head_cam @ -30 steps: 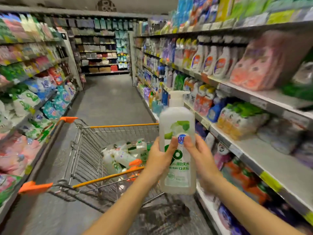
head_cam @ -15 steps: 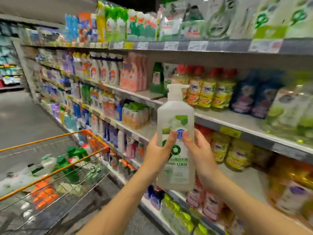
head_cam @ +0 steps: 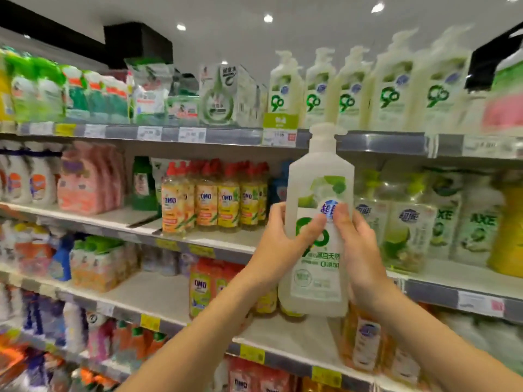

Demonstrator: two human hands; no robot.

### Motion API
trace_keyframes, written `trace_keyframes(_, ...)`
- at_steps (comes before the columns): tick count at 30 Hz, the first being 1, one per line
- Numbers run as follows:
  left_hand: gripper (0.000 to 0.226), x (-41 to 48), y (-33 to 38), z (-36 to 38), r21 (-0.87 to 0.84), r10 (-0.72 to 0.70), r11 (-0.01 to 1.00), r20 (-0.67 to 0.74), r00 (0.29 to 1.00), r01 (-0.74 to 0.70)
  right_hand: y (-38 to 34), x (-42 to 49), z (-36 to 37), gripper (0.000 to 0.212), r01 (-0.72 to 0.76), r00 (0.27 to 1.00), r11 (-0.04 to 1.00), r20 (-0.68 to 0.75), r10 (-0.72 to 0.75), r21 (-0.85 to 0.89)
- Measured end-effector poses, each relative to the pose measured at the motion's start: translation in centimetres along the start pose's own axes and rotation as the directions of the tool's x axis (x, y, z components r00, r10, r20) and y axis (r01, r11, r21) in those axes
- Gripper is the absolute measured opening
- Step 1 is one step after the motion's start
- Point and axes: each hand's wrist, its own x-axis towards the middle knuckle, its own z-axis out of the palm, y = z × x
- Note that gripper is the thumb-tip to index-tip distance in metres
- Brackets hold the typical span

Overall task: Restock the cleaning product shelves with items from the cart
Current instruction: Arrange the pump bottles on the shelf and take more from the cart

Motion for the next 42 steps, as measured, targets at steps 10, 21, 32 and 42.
trace_keyframes(10,0.047,18.5,6.8,-0.1,0.096,0.281,0.951,0.138,0.950,-0.295,-8.8,15.8,0.0,0.050,0.254,0.967,0.947,0.015,-0.256,-0.198)
trace_keyframes(21,0.038,36.0,12.0,2.4,0.197,0.580,0.740,0.300,0.758,-0.644,-15.0,30.9,-1.6,0.062,0.488,0.791,0.670,-0.042,-0.610,-0.559)
trace_keyframes(32,0.044,42.6,6.3,4.3,0.279,0.442,0.739,0.486,0.754,-0.613,-10.8,37.3,-8.4,0.080,0.237,0.924,0.657,-0.042,-0.380,-0.716)
trace_keyframes(42,0.059,41.3,5.8,3.5,0.292,0.383,0.761,0.520,0.764,-0.579,-14.0,34.2,-8.8,0.044,0.208,0.971,0.614,0.235,-0.037,-0.761)
